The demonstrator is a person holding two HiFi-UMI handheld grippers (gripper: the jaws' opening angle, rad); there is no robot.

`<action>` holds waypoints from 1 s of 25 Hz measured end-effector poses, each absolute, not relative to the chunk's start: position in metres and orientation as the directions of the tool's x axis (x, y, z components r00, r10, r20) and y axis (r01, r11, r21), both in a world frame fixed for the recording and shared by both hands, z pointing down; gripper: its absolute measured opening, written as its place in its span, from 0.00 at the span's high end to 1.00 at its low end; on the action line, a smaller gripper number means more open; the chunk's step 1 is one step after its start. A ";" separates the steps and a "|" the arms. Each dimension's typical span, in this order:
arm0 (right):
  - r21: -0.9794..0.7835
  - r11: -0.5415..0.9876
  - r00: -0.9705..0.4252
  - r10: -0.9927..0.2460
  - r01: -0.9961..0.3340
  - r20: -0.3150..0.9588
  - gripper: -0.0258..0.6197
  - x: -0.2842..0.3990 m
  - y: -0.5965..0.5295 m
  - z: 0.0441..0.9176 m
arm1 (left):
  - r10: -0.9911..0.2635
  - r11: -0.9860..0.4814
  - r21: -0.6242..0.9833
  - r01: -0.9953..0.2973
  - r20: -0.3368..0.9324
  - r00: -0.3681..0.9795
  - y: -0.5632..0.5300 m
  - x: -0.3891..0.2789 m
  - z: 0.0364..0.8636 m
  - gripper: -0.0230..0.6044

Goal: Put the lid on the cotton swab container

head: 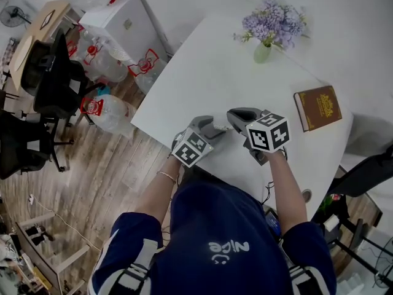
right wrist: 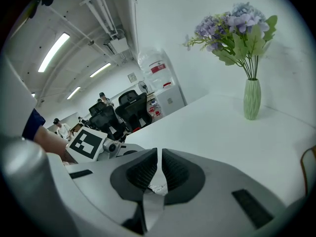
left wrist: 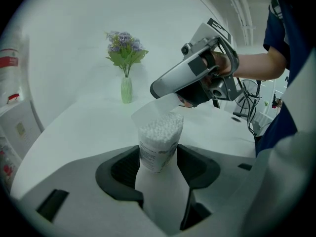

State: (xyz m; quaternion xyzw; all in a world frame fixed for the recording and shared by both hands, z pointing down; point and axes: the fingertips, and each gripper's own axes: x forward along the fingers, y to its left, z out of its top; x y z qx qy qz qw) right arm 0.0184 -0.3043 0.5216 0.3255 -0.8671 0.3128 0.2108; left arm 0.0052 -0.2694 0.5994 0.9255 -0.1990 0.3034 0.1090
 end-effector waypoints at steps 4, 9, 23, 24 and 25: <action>-0.414 0.586 -0.704 -0.446 -0.697 0.553 0.87 0.015 -0.296 0.521 | -0.306 -0.887 0.102 -0.450 0.601 0.739 -0.269 0.004 0.598 0.55; -0.338 0.610 -0.672 -0.477 -0.717 0.566 0.87 0.013 -0.286 0.521 | -0.301 -0.887 0.109 -0.449 0.601 0.740 -0.268 0.004 0.599 0.55; -0.210 0.634 -0.612 -0.522 -0.745 0.594 0.87 0.010 -0.274 0.530 | -0.307 -0.889 0.097 -0.448 0.602 0.738 -0.268 0.005 0.599 0.55; -0.191 0.637 -0.604 -0.530 -0.747 0.595 0.87 0.010 -0.274 0.530 | -0.306 -0.889 0.098 -0.448 0.602 0.738 -0.268 0.005 0.600 0.55; -0.158 0.644 -0.591 -0.540 -0.748 0.599 0.87 0.010 -0.274 0.531 | -0.304 -0.889 0.100 -0.448 0.603 0.738 -0.268 0.005 0.600 0.55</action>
